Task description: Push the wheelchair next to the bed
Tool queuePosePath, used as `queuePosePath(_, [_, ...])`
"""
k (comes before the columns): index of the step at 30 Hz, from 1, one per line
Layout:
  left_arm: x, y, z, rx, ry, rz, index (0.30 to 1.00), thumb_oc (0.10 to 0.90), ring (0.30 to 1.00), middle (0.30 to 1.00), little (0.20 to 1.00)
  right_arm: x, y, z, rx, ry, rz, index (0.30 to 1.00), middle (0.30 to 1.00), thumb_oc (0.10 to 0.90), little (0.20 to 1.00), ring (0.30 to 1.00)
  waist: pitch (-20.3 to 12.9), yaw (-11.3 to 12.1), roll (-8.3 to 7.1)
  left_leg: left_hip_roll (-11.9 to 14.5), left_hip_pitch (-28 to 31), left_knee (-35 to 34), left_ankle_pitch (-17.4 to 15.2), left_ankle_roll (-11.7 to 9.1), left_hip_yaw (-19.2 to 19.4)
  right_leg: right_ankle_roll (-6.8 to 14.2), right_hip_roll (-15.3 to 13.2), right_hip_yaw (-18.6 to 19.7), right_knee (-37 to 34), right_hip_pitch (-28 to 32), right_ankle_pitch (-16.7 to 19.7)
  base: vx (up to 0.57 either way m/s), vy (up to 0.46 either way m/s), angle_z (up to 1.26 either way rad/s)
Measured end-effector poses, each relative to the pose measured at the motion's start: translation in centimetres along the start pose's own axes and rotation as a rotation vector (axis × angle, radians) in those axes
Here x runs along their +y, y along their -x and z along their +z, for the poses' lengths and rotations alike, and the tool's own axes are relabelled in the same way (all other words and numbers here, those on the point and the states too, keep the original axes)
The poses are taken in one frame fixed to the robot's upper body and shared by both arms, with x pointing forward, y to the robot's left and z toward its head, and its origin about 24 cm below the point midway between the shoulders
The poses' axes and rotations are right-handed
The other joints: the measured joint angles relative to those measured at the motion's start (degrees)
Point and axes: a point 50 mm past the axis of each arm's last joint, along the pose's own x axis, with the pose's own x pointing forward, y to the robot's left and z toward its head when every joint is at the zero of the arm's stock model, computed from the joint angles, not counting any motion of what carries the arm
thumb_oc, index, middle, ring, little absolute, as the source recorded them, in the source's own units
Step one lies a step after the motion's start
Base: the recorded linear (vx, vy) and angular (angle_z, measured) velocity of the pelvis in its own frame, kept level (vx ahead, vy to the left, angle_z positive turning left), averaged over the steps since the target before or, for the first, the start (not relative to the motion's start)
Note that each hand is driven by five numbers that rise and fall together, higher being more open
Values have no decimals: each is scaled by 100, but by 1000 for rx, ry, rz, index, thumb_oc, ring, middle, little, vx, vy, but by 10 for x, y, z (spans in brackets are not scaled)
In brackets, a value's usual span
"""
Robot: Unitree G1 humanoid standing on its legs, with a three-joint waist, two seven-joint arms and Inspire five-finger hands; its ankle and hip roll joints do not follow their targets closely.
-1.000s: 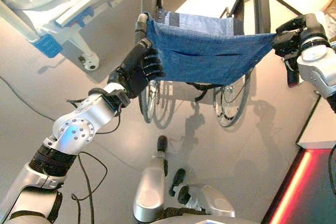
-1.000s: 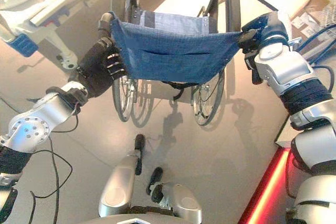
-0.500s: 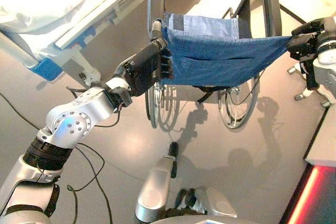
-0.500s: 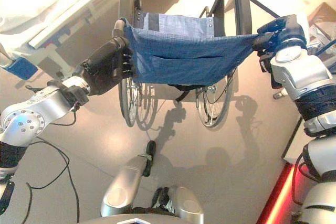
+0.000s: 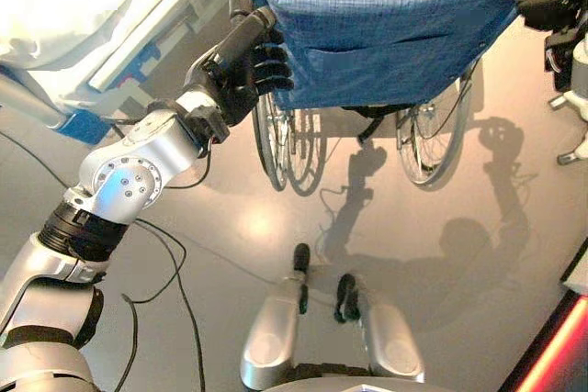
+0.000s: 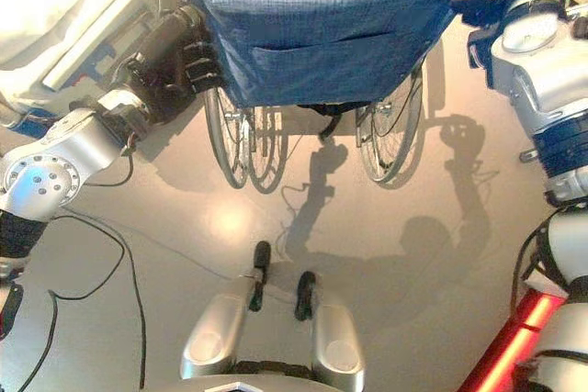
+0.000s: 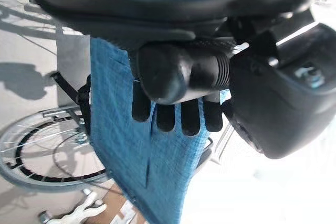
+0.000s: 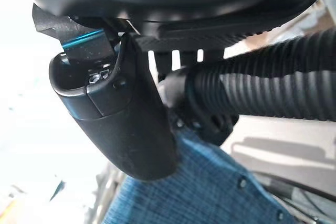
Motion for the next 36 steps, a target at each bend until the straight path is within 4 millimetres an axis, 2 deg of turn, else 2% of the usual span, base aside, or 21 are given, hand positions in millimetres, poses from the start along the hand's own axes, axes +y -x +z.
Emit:
queuePosePath(1, [2, 1, 2, 0, -10, 7, 300, 400, 300, 300, 300, 2, 1, -2, 6, -1, 11, 300, 300, 400, 300, 300, 4, -34, -28, 55, 20, 28, 30, -155, -137, 135, -22, 192, -761, 30, 169, 166, -180, 32])
queuePosePath(2, [2, 1, 2, -1, -13, 10, 300, 400, 300, 300, 300, 2, 1, -2, 13, -5, 16, 300, 300, 400, 300, 300, -3, -56, -67, 50, -2, 68, -6, -226, -192, 220, -94, 245, -1342, 155, 424, 241, -232, 55])
queuePosePath(3, [3, 2, 6, -11, -13, 12, 300, 400, 300, 300, 300, -2, 1, -3, 26, -14, 21, 300, 300, 400, 300, 300, 19, -114, -194, 33, -49, 183, -47, -361, -141, 172, -287, 154, -1829, 387, 1082, 174, -139, 67])
queuePosePath(5, [2, 2, 8, -22, 0, 17, 300, 400, 300, 300, 300, -2, 1, -5, 40, -2, 32, 300, 300, 400, 300, 300, 18, -188, -210, 245, -220, 433, -57, -388, 256, -29, -191, -186, -1784, 426, 1017, 173, -127, 59])
queuePosePath(7, [4, 1, 6, -33, 16, 45, 300, 400, 300, 300, 300, 2, 4, -6, 44, 6, 47, 300, 300, 400, 300, 300, 30, -207, -248, 268, -540, 970, 27, -504, 391, -145, -180, -336, -1716, 443, 943, 112, 23, 31])
queuePosePath(9, [11, 2, 0, -19, 20, 95, 300, 400, 300, 300, 300, 14, 6, -8, 50, 15, 62, 300, 300, 400, 300, 300, 32, -203, -241, 368, -371, 832, 16, -539, 609, -234, -193, -523, -1745, 604, 917, 58, 167, 4])
queuePosePath(12, [10, 3, -7, -6, 28, 87, 300, 400, 300, 300, 300, 17, 11, -16, 53, 25, 48, 300, 300, 400, 300, 300, 33, -214, -172, 440, -52, 176, 33, -564, 825, -237, -186, -758, -1944, 789, 964, -11, 140, 7])
queuePosePath(14, [1, 1, -10, -28, 45, 54, 300, 400, 300, 300, 300, 11, 12, -19, 58, 37, 11, 300, 300, 400, 300, 300, 34, -207, -124, 433, -21, -40, 112, -387, 834, -183, -175, -789, -1954, 769, 984, 58, 140, 5])
queuePosePath(17, [-6, 2, -9, -38, 42, 27, 300, 400, 300, 300, 300, 2, 12, -19, 69, 44, -17, 300, 300, 400, 300, 300, 33, -223, -124, 335, 23, -244, 203, -241, 871, -89, -236, -735, -2043, 763, 1034, 73, 86, 3])
queuePosePath(22, [-6, 2, -9, -35, 39, 30, 300, 400, 300, 300, 300, 0, 13, -19, 69, 29, -19, 300, 300, 400, 300, 300, 32, -228, -127, 322, 113, -379, 228, -235, 939, -59, -260, -699, -2110, 807, 1054, 60, 57, -2])
queuePosePath(23, [-6, 2, -9, -35, 39, 32, 300, 400, 300, 300, 300, 0, 13, -19, 69, 29, -19, 385, 385, 456, 385, 385, 32, -224, -127, 322, 119, -386, 233, -230, 941, -59, -257, -691, -2110, 807, 1054, 46, 43, -2])
queuePosePath(24, [-6, 2, -9, -35, 40, 34, 300, 400, 300, 300, 300, 0, 13, -19, 69, 29, -19, 575, 575, 584, 575, 575, 32, -224, -127, 322, 120, -387, 234, -228, 946, -58, -258, -690, -2110, 807, 1055, 52, 43, -2])
queuePosePath(25, [-6, 2, -9, -34, 39, 36, 300, 400, 300, 300, 300, 0, 13, -20, 70, 29, -19, 900, 900, 800, 900, 900, 32, -224, -127, 322, 124, -387, 236, -227, 948, -58, -258, -687, -2109, 807, 1056, 36, 22, -1])
queuePosePath(27, [-5, 2, -9, -31, 37, 41, 300, 400, 300, 300, 300, 0, 13, -20, 73, 23, -15, 900, 900, 800, 900, 900, 32, -226, -127, 323, 144, -387, 237, -226, 954, -58, -258, -685, -2109, 825, 1057, 0, 0, 0])
queuePosePath(28, [-4, 2, -10, -26, 35, 47, 472, 515, 472, 472, 472, 1, 13, -21, 86, 4, -5, 900, 900, 800, 900, 900, 32, -226, -127, 323, 177, -394, 239, -222, 959, -57, -256, -677, -2112, 856, 1057, 0, 0, 0])
queuePosePath(29, [-4, 2, -10, -22, 34, 49, 545, 563, 545, 545, 545, 1, 13, -21, 88, 1, -2, 900, 900, 800, 900, 900, 32, -226, -127, 323, 201, -404, 251, -203, 960, -57, -255, -676, -2117, 877, 1057, 0, 0, 0])
queuePosePath(30, [-4, 2, -11, -18, 33, 52, 782, 722, 782, 782, 782, 2, 13, -22, 92, -4, 3, 900, 900, 800, 900, 900, 32, -225, -127, 322, 231, -420, 254, -198, 965, -57, -255, -669, -2122, 898, 1057, -9, 29, -4])
queuePosePath(31, [-3, 2, -12, -9, 31, 56, 900, 800, 900, 900, 900, 5, 14, -23, 97, -11, 12, 900, 900, 800, 900, 900, 32, -226, -127, 321, 273, -429, 255, -197, 968, -57, -253, -657, -2127, 930, 1057, -17, 38, -4])
queuePosePath(36, [-1, 2, -12, 1, 22, 64, 900, 800, 900, 900, 900, 15, 15, -22, 112, -58, 58, 900, 900, 800, 900, 900, 31, -237, -128, 316, 305, -413, 245, -209, 1019, -39, -267, -635, -2126, 943, 1068, -25, 55, -3])
